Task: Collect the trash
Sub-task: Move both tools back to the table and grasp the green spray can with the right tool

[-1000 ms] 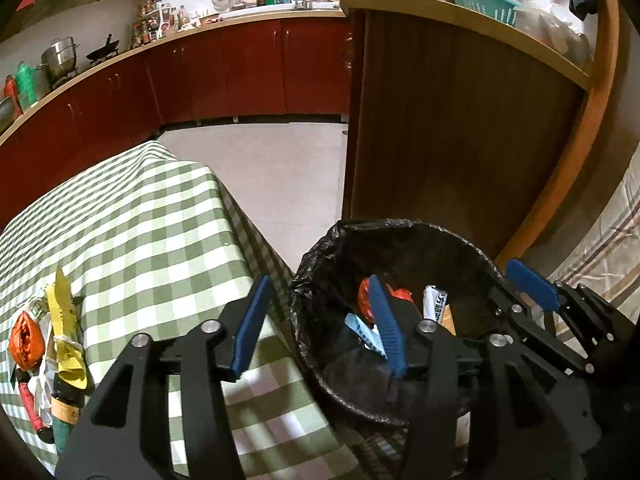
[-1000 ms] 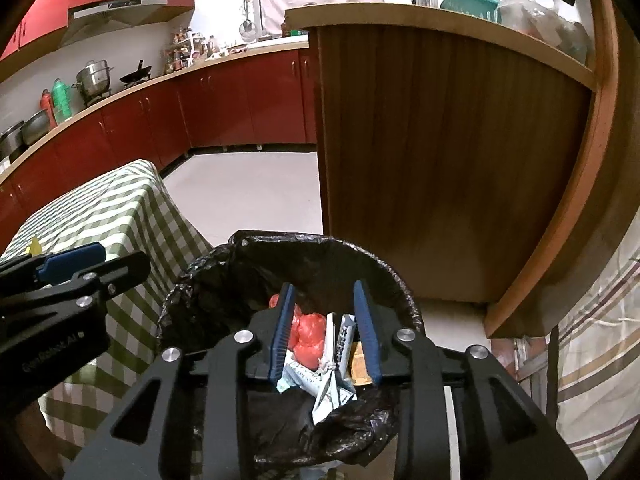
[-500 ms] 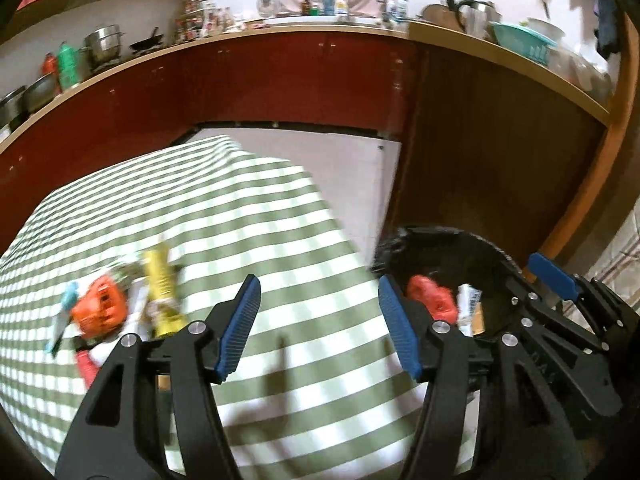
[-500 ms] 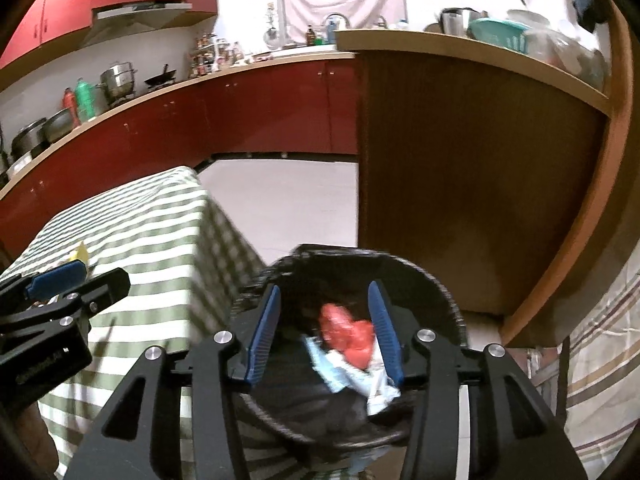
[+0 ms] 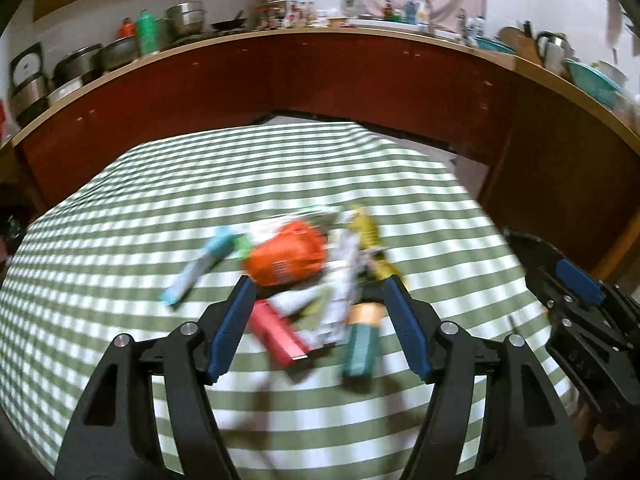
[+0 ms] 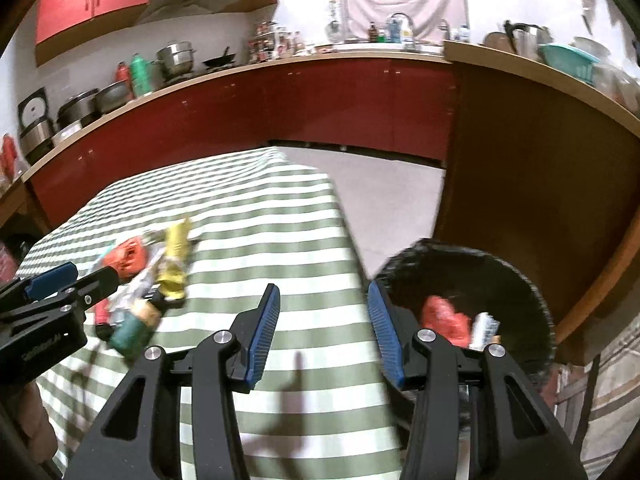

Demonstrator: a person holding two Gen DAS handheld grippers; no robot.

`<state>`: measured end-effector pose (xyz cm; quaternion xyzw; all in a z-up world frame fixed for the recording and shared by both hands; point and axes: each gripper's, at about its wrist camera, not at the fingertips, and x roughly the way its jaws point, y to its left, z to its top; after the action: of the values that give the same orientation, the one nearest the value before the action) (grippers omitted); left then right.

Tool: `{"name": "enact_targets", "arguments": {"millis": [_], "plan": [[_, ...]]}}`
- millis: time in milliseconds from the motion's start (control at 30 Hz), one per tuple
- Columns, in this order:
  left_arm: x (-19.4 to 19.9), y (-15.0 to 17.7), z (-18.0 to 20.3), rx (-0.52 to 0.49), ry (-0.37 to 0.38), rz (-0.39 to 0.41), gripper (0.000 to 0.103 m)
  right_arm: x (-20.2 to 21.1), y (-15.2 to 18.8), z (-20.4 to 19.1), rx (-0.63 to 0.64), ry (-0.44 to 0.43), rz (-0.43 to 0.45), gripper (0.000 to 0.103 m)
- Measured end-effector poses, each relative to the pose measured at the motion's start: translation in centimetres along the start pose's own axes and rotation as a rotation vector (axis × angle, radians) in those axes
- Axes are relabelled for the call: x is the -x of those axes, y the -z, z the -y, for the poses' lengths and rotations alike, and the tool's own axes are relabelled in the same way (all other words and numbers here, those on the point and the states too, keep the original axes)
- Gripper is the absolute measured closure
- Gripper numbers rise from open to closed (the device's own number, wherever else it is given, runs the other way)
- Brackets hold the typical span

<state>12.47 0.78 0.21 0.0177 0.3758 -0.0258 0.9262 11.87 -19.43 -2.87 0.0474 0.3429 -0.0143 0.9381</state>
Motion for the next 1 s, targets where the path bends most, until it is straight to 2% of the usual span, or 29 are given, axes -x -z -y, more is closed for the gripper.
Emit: {"name": "enact_targets", "arguments": {"millis": [133,500,767,1000], "plan": [[0.2,0.7,-3.4,0.036,-0.037,-0.011,0.037,-0.3,0.1,-2.9,0.032,-0.045,-0.014,0.057],[0.1,2.8,-9.5,0.106,-0.112,-0.042,0.037,-1.2,0.8,-8.8,0.105,-0.112,-0.051,0.057],[-0.2,3.8,-11.8,0.138,-0.123,-0.057,0.037,-1.8,0.9,-11.4,0.141,-0.118,-0.064,0.057],[-0.5,3.9,-12.2,0.145,-0.103,-0.058,0.037,-2.5,1.1,-11.8,0.163,-0.087,-0.110,0.057]]}}
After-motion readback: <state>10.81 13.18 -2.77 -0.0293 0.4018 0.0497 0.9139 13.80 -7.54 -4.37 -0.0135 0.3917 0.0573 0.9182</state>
